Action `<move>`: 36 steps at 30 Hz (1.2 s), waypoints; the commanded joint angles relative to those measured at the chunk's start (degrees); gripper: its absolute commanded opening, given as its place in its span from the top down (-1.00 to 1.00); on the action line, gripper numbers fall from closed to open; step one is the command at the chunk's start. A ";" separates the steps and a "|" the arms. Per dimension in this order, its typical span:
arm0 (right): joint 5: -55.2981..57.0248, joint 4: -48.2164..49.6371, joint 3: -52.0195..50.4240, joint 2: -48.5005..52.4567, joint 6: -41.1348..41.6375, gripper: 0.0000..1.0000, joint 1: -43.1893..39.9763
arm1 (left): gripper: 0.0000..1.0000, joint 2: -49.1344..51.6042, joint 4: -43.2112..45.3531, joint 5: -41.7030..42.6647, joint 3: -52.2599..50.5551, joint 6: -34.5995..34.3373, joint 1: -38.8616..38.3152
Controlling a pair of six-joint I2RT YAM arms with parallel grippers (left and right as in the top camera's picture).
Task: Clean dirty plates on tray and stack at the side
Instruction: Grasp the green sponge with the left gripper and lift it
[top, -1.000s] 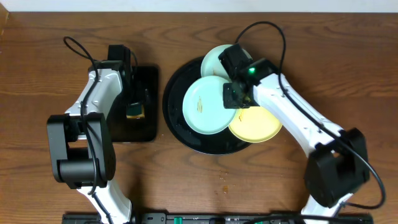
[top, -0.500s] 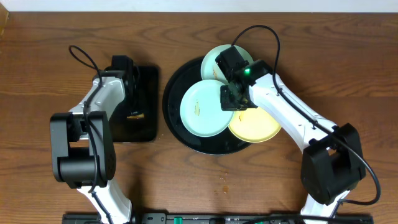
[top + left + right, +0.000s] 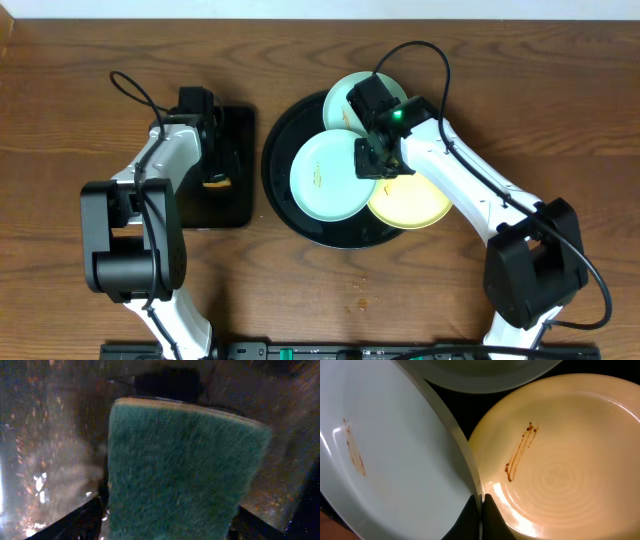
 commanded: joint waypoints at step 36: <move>-0.04 1.03 -0.15 -0.26 0.68 0.97 0.39 | 0.85 0.57 8.90 -0.52 -3.96 0.55 0.11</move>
